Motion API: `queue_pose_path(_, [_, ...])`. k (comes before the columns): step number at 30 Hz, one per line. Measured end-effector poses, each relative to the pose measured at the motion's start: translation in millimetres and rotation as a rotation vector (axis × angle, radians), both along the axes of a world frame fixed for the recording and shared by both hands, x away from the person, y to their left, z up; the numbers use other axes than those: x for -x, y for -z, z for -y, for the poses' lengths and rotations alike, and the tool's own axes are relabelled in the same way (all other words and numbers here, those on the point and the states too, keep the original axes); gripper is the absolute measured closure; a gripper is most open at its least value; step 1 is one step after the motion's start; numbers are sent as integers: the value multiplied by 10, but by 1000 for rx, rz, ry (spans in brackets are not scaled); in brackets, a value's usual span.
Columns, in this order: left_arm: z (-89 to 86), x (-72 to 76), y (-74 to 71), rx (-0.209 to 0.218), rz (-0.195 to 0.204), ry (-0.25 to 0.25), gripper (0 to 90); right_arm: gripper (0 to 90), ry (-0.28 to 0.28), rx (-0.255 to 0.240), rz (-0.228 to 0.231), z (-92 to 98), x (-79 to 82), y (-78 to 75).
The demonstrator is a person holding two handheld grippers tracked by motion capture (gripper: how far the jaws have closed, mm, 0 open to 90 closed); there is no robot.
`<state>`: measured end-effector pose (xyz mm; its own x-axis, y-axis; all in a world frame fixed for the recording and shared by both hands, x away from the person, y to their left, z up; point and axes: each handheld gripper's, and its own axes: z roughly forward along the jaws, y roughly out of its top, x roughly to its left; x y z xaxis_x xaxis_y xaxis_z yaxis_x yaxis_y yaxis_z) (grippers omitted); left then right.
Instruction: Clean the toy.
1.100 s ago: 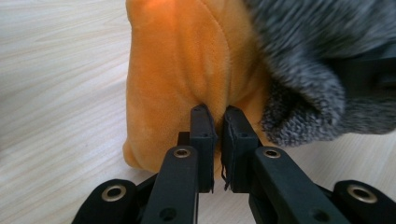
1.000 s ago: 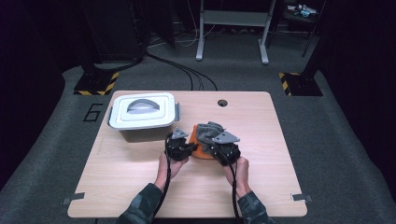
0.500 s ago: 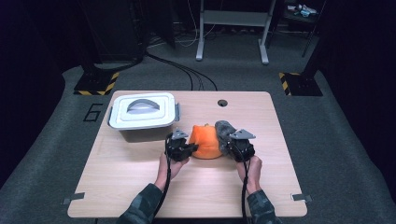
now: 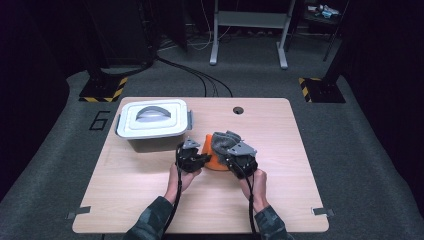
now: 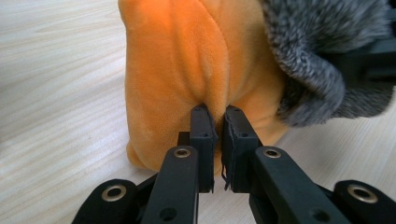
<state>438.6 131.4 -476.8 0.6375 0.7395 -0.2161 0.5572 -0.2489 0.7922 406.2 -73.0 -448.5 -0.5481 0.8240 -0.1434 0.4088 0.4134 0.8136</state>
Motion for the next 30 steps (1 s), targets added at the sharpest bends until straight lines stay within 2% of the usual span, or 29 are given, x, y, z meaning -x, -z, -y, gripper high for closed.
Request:
queue_pose_path(6, [32, -1, -2, 0, 6, 6, 835, 787, 57, 6, -23, 202, -110, 102])
queue_pose_path(12, [42, -12, -5, 0, 4, 7, 835, 786, 122, 4, -69, 406, -199, 222])
queue_pose_path(13, [46, -13, -6, 2, 4, 6, 834, 785, 135, -2, -75, 419, -205, 234])
queue_pose_path(16, [54, -19, -15, -1, 6, 7, 834, 784, 131, -4, -76, 451, -181, 190])
queue_pose_path(17, [51, -22, -15, -7, 7, 4, 834, 784, 134, -15, -63, 438, -150, 148])
queue_pose_path(19, [47, -28, -7, 8, 2, 0, 834, 783, 107, -22, -28, 395, -67, 39])
queue_pose_path(21, [52, -25, -13, 2, 0, -3, 834, 783, 67, -23, 10, 291, 23, -68])
queue_pose_path(23, [51, -29, -12, -3, -2, -3, 834, 783, 33, -14, 27, 150, 102, -132])
queue_pose_path(25, [33, -38, -5, 1, -4, -6, 833, 783, 6, 14, 19, 38, 121, -111])
queue_pose_path(27, [19, -38, -8, -1, -2, 3, 830, 783, 9, 40, 4, 8, 70, -16])
queue_pose_path(30, [31, -29, -17, -2, 9, 8, 814, 784, 35, 19, -10, 54, -12, 70])
